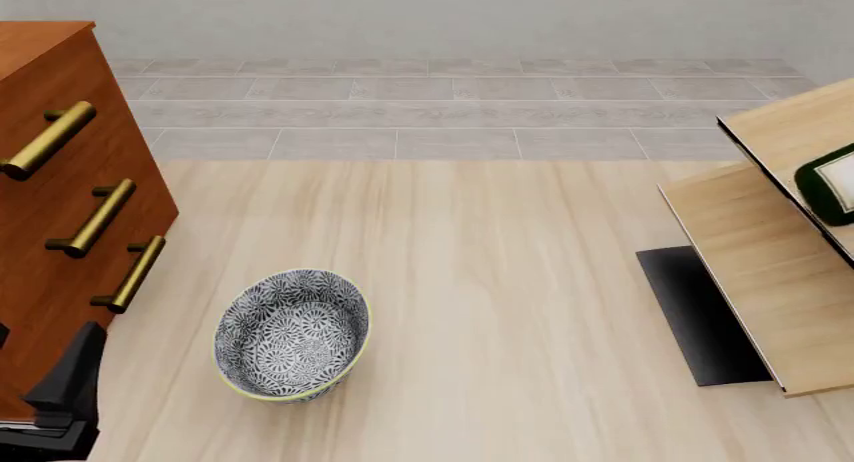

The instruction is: Put the wine bottle on the wine rack.

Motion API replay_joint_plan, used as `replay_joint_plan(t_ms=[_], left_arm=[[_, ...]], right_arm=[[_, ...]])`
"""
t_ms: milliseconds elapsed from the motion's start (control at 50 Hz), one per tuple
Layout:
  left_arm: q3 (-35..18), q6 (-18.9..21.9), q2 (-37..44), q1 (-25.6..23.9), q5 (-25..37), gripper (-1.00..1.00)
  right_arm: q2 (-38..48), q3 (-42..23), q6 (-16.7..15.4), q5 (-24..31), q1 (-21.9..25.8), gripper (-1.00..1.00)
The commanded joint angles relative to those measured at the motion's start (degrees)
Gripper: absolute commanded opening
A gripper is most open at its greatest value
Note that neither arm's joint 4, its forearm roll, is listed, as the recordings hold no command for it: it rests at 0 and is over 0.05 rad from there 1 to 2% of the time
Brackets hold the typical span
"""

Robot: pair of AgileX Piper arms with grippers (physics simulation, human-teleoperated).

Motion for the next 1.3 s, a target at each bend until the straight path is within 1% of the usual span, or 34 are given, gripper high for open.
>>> replay_joint_plan(t_ms=[20, 260, 320, 460, 1000, 1020, 1300], left_arm=[[0.0, 0.1, 0.0, 0.2, 0.2, 1.00], [0.0, 0.3, 0.0, 0.2, 0.4, 1.00], [0.0, 0.4, 0.0, 0.3, 0.4, 1.00], [0.0, 0.3, 0.0, 0.4, 0.5, 1.00], [0.0, 0.4, 0.0, -0.1, 0.1, 1.00], [0.0, 0.4, 0.0, -0.1, 0.1, 1.00], [0.0, 0.3, 0.0, -0.1, 0.1, 1.00]], right_arm=[[2.8, 3.1, 1.5, -1.3, 1.0, -1.00], [3.2, 4.1, 2.1, -2.7, 0.3, -1.00], [3.2, 3.9, 1.5, -2.5, 0.0, -1.00], [3.4, 4.2, 2.0, -3.0, -0.1, -1.00], [3.1, 4.1, 2.4, -2.8, -0.4, -1.00], [3.1, 4.0, 2.2, -2.7, -0.6, 1.00], [2.1, 2.5, 1.8, -1.4, -1.0, 1.00]])
